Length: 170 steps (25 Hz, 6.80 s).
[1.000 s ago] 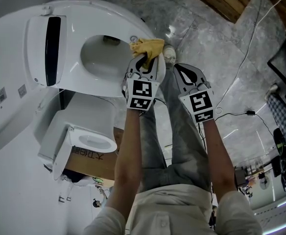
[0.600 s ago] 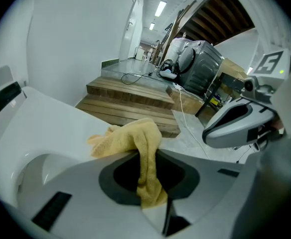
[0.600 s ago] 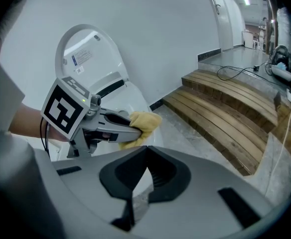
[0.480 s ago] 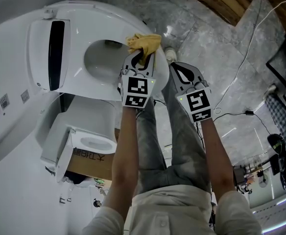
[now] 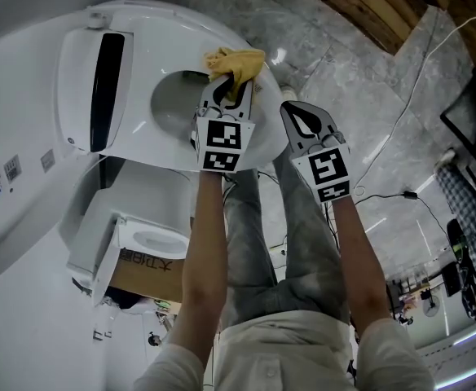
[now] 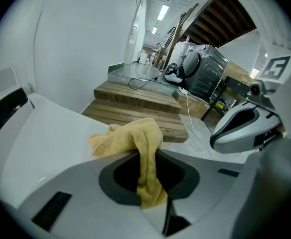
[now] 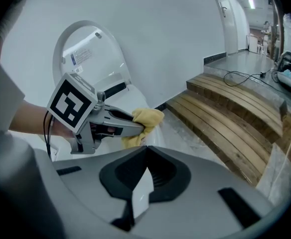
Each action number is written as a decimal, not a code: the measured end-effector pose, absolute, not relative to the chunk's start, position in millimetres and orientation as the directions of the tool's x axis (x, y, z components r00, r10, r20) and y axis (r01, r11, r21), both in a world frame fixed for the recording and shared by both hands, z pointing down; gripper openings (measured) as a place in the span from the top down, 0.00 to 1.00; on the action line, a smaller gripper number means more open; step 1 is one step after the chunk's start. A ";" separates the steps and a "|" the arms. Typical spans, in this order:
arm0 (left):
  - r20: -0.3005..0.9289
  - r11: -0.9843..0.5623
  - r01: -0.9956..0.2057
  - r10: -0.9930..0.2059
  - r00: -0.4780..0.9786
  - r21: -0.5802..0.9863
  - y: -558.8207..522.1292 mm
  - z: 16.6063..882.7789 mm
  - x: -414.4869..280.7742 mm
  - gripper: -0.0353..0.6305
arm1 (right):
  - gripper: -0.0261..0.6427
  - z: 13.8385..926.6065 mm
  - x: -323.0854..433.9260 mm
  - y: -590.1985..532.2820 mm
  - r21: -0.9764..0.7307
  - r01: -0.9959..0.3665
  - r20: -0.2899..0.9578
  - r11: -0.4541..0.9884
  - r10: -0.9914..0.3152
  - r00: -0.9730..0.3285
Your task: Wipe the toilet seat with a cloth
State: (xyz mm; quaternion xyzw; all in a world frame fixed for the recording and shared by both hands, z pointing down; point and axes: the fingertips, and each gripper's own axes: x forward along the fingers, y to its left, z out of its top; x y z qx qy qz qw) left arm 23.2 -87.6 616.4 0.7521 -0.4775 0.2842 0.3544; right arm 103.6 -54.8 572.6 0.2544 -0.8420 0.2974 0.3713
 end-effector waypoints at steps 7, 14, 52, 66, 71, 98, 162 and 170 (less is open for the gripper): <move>0.758 -0.296 -0.923 -0.535 0.372 0.245 -100.4 616.2 -3.4 0.82 | 0.95 573.9 82.0 -72.6 -0.286 -0.644 0.767 0.710 -0.233 -0.598; 0.751 -0.285 -0.929 -0.554 0.359 0.234 -111.4 614.5 -23.9 0.82 | 0.95 573.1 58.7 -86.0 -0.269 -0.627 0.760 0.731 -0.238 -0.604; 0.794 -0.130 -0.984 -0.583 0.172 0.118 -99.2 614.2 -151.5 0.82 | 0.95 564.9 -30.0 -87.7 -0.234 -0.556 0.724 0.798 -0.239 -0.647; 0.820 -0.104 -0.991 -0.558 0.125 0.080 -65.4 615.6 -174.4 0.82 | 0.95 560.3 -59.1 -57.1 -0.246 -0.506 0.712 0.827 -0.200 -0.673; 0.826 -0.105 -0.992 -0.551 0.117 0.070 -47.9 617.1 -180.8 0.82 | 0.95 560.8 -60.2 -46.3 -0.243 -0.498 0.714 0.832 -0.194 -0.673; 0.853 -0.006 -1.000 -0.522 0.007 0.005 73.7 616.7 -207.8 0.82 | 0.95 553.0 -54.9 36.5 -0.246 -0.434 0.716 0.867 -0.140 -0.684; 0.537 0.519 -0.850 -0.743 -0.399 0.087 138.6 262.6 -61.4 0.82 | 0.95 233.9 19.9 17.6 -0.062 0.009 0.512 0.998 0.040 -0.858; 0.495 0.522 -0.851 -0.756 -0.428 0.062 136.1 202.4 -27.6 0.82 | 0.95 188.8 47.1 14.8 -0.074 0.015 0.483 0.997 0.049 -0.874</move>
